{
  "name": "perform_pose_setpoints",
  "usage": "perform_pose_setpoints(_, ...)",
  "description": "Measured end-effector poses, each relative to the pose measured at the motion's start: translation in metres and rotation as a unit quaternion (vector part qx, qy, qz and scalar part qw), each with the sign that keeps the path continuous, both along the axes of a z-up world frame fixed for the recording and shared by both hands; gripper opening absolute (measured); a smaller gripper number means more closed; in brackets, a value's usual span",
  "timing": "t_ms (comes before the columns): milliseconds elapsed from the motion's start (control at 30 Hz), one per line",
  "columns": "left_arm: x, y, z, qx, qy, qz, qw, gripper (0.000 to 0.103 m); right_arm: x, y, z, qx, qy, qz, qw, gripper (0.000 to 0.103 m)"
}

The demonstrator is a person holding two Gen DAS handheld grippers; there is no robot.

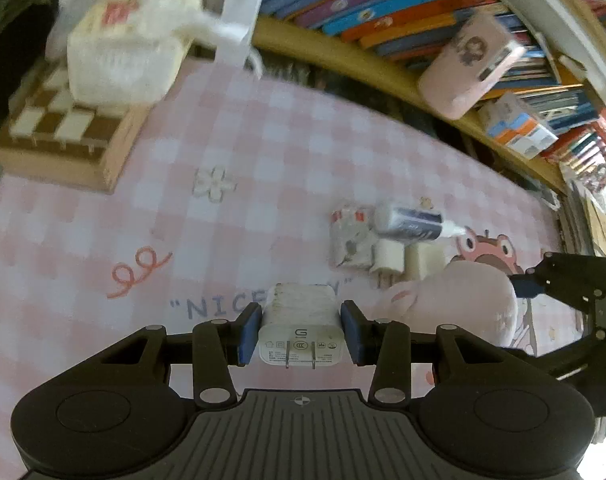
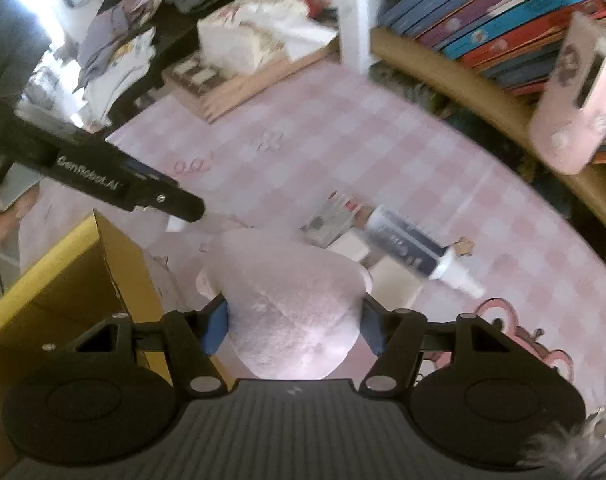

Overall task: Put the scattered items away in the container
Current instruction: 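Lift the charger and pig and carry both toward the yellow box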

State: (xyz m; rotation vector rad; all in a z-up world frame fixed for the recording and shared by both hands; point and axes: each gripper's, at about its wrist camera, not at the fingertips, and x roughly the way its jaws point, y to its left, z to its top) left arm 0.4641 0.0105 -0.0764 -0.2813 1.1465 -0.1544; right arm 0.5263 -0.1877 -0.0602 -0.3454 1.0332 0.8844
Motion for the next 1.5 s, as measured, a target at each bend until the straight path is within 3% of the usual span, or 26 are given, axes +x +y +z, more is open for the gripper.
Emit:
perform_pose_setpoints(300,-0.024,-0.013,0.056,0.02,-0.058,-0.039,0.9974,0.041,-0.03,-0.02,0.056,0.023,-0.052,-0.032,0.998,0.064)
perform_pose_setpoints(733,-0.124,-0.015,0.117,0.015,-0.122,-0.107,0.9867,0.041,-0.136,-0.038,0.119,0.065,-0.096,-0.062,0.991,0.064)
perform_pose_setpoints(1067,-0.201,-0.001,0.132,-0.002,-0.144,-0.157,0.977,0.041,-0.233,-0.028,0.138,0.092,-0.099,-0.069,0.988,0.064)
perform_pose_setpoints(1500,-0.278,0.013,0.134,-0.012,-0.166,-0.198,0.9659,0.041,-0.328,-0.014,0.131,0.096,-0.105,-0.137,0.98,0.064)
